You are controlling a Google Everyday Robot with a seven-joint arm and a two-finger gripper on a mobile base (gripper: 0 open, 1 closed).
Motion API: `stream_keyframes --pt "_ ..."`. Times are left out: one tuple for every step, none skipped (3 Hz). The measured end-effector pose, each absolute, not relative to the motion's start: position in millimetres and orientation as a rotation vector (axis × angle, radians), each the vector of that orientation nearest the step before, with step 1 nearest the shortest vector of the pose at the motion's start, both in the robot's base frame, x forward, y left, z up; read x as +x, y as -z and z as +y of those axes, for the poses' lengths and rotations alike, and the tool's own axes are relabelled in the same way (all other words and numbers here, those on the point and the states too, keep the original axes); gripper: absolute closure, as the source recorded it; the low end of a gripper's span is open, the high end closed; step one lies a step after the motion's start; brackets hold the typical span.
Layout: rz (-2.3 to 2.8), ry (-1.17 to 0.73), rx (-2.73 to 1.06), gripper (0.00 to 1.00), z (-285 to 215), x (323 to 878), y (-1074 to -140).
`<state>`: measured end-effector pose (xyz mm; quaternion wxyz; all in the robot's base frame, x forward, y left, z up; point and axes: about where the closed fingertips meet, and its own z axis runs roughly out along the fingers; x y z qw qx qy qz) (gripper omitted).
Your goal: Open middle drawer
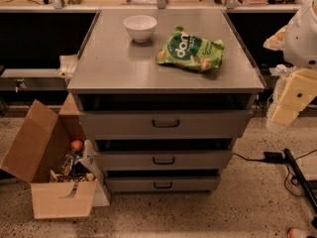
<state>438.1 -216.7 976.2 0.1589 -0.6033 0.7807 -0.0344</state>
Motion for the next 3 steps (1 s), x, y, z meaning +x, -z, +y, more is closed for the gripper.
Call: stream_keyframes --pt "2.23 0.096 -1.727 0.0 -216.3 438.2 -974.5" --pt "2.188 0.037 -1.789 0.0 -208.4 440.3 -928.7" --pt "2.097 -0.044 -1.919 0.0 -183.8 435.9 -863.5"
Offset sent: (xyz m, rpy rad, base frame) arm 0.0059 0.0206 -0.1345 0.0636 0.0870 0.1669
